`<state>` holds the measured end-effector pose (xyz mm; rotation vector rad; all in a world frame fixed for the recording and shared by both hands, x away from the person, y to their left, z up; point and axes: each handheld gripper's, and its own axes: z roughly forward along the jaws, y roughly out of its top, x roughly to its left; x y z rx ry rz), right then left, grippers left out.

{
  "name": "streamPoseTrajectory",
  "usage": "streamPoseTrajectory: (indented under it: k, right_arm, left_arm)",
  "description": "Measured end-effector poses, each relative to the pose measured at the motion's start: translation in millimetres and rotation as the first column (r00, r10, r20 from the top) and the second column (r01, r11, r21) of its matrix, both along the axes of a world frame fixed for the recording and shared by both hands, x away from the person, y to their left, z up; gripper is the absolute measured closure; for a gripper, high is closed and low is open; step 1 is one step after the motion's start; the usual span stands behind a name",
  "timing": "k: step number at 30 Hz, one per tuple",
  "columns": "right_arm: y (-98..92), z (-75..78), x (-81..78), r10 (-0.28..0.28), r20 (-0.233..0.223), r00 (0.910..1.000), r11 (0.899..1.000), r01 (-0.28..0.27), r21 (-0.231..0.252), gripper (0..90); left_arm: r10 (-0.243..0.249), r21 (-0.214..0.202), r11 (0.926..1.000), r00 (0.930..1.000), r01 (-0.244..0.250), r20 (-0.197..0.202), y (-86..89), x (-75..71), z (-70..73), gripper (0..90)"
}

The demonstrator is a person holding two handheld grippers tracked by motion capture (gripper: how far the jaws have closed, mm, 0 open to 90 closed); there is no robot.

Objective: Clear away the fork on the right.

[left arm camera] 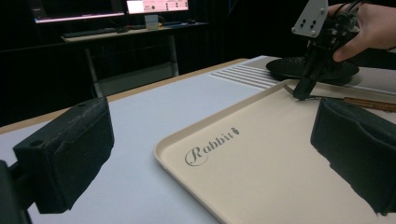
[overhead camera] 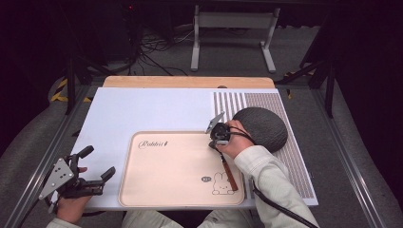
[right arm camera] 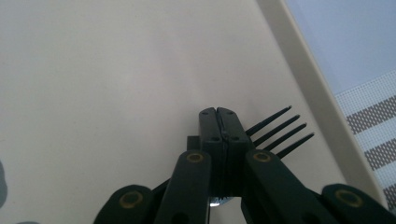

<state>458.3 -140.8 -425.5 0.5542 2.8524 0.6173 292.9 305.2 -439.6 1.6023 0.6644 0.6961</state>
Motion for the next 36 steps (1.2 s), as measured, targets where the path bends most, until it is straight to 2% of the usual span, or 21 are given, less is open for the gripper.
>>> streamPoseTrajectory:
  k: [15,23,36]
  right_arm:
    - [-13.5,1.0,4.1,-0.073,0.005,0.9973,0.997,0.073,-0.013,90.0]
    - [-23.2,2.0,5.6,-0.127,0.001,0.9918,0.992,0.127,-0.025,90.0]
    - [-30.3,2.9,6.5,-0.168,-0.005,0.9858,0.985,0.167,-0.034,90.0]
  left_arm:
    - [-0.001,0.003,1.0000,1.0000,0.001,-0.003,-0.3,0.4,-0.4,0.1]
    - [-0.002,-0.002,1.0000,1.0000,0.002,-0.005,-1.1,0.7,-0.7,0.2]
    - [-0.001,0.006,1.0000,1.0000,0.001,-0.006,-0.9,0.6,-0.6,0.3]
